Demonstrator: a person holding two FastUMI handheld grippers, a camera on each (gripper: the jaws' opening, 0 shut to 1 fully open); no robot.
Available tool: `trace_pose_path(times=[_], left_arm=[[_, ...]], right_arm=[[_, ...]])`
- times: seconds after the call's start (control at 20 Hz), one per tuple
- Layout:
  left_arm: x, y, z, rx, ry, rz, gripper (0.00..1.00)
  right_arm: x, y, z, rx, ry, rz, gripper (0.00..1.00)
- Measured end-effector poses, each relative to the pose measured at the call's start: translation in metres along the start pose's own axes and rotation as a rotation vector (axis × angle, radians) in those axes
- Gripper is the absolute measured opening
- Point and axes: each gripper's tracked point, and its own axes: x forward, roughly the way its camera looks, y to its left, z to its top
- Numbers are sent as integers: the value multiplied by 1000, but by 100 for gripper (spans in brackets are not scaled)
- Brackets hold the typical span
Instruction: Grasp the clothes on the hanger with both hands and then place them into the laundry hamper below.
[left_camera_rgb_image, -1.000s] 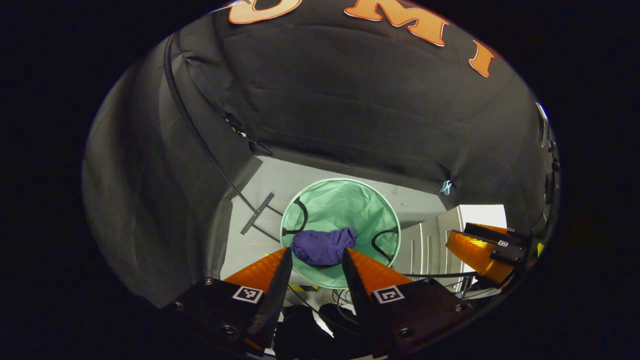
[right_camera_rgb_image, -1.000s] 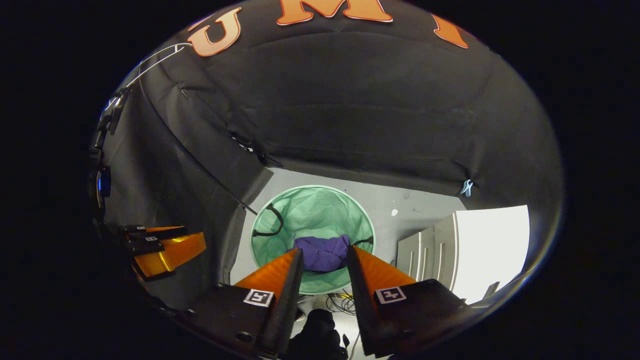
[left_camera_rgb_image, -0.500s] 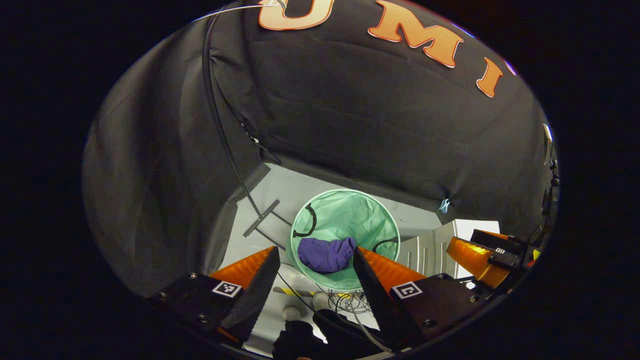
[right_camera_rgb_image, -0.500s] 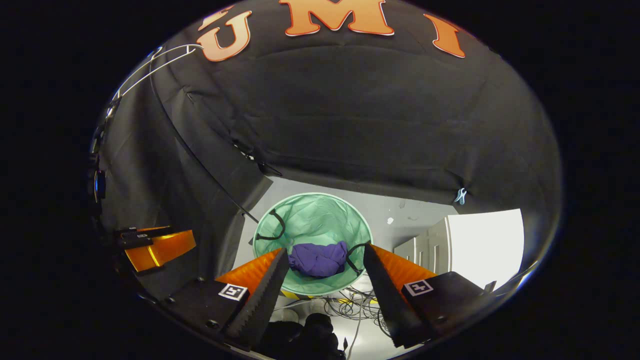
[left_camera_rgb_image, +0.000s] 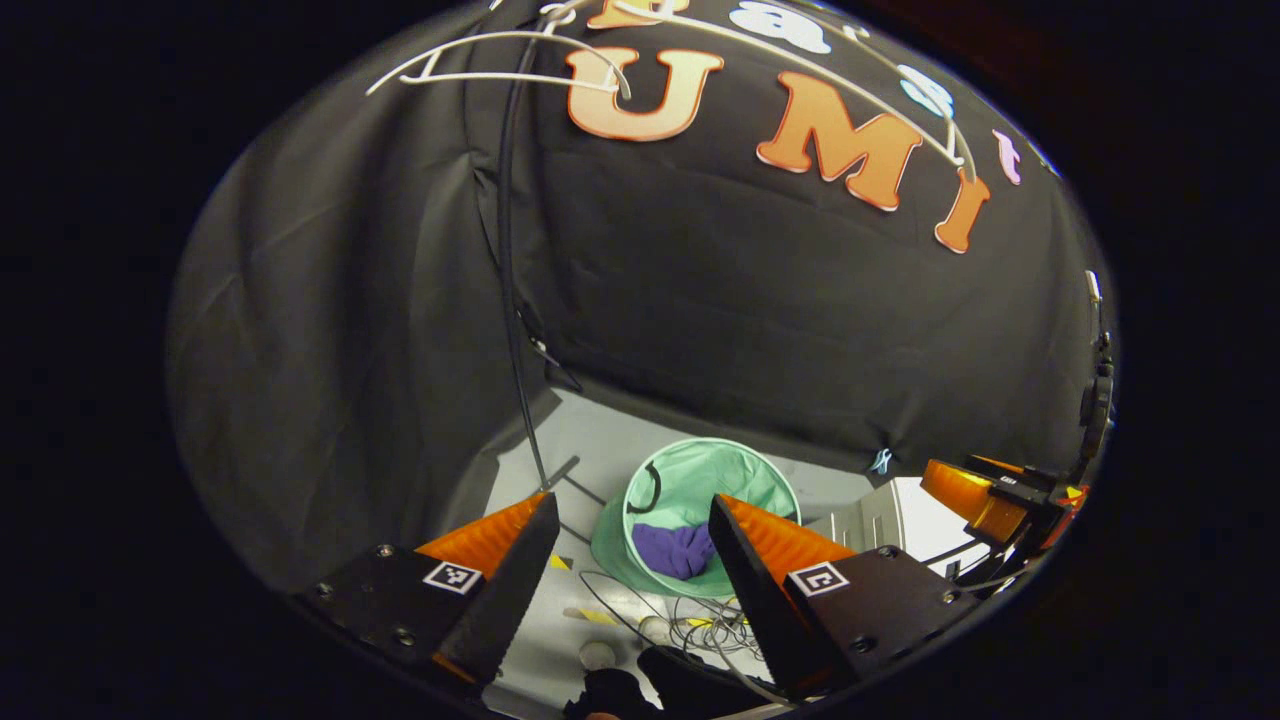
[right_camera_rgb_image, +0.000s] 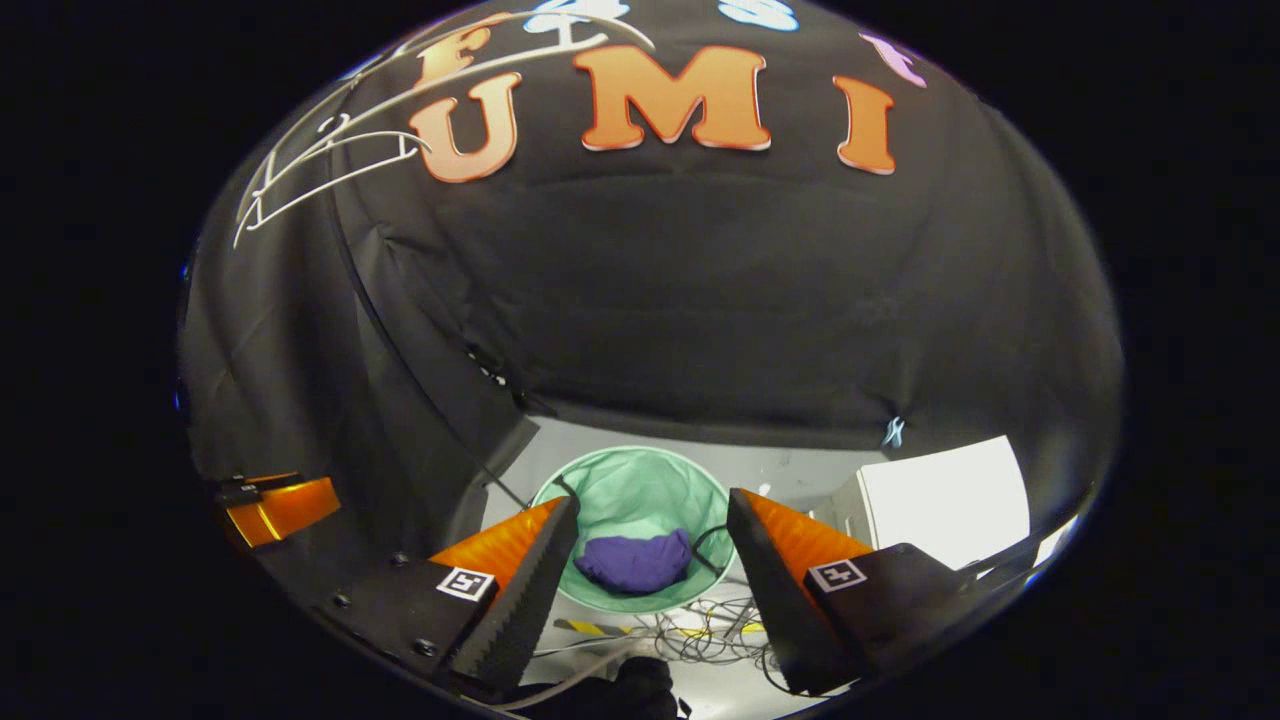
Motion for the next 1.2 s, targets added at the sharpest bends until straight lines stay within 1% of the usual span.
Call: trace_pose_path(times=[0.1,0.2,0.3,0.45,0.6,0.65,0.75,0.9,0.95,1.0,1.05,1.1,1.2], left_arm=[[-22,11,21,9,-55,-4,98],[-45,15,38,5,-121,-18,98],[-73,22,60,6,-194,-28,97],[-104,37,89,34,-302,-37,97],[-127,40,101,41,-348,-58,96],[-133,42,108,39,-366,-63,96],[-141,44,118,31,-394,-73,96],[-143,44,121,27,-422,-68,96],[-143,44,123,25,-437,-69,96],[-144,42,125,24,-447,-74,96],[-147,42,125,21,-446,-80,96],[-151,44,130,17,-461,-83,97],[-158,50,148,20,-508,-75,96]], right_arm=[[-26,11,17,19,-63,-1,99],[-53,14,35,26,-129,-13,98],[-74,13,46,14,-180,-34,98],[-107,21,61,24,-261,-49,98],[-140,32,75,40,-335,-46,98],[-151,35,79,47,-362,-40,98],[-171,33,85,55,-402,-52,98],[-203,30,97,59,-468,-69,98],[-211,28,101,50,-491,-82,100],[-219,26,105,42,-511,-97,98],[-224,24,111,35,-527,-107,89],[-230,23,116,33,-544,-112,89],[-240,23,123,37,-573,-114,89]])
